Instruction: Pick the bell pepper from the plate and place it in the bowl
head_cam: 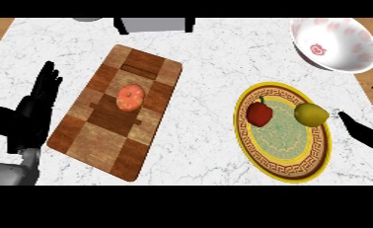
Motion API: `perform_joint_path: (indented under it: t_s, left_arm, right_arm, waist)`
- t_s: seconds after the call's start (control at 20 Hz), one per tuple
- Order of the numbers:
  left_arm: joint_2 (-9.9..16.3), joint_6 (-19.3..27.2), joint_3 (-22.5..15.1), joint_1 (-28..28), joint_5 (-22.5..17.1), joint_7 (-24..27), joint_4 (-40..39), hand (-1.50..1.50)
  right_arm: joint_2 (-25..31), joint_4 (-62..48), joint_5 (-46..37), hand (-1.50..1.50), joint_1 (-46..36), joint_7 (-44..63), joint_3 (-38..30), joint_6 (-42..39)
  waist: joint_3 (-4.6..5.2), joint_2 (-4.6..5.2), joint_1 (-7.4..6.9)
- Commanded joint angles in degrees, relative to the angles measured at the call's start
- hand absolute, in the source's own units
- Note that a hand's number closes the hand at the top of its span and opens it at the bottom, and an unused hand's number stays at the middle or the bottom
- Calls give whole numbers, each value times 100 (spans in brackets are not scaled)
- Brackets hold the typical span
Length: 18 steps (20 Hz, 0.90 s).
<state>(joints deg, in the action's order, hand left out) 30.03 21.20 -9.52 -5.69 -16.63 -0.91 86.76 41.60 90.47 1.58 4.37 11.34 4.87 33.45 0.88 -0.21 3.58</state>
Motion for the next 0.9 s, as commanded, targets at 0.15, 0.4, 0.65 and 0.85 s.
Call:
perform_joint_path:
  t_s: [0.15,0.4,0.65,0.85]
  left_arm:
    - [175,-81,66,-45,-4,-149,159,0]
    - [167,-171,154,-38,-51,-82,-39,0]
    - [212,-319,89,-33,-40,-183,102,0]
    - [-40,-81,-64,-82,106,-268,218,0]
  right_arm:
    - [-282,761,-2007,-150,892,1522,1040,1608]
    - [-429,1457,-3255,-150,1248,3051,1291,1790]
    - [-320,2477,-4468,-150,1044,4819,1035,645]
    - [-184,3244,-4845,-150,237,6158,834,-776]
  waist:
    - [-11,-42,-155]
    - [-4,-1,-175]
    - [-30,6,-296]
    - [-45,16,-405]
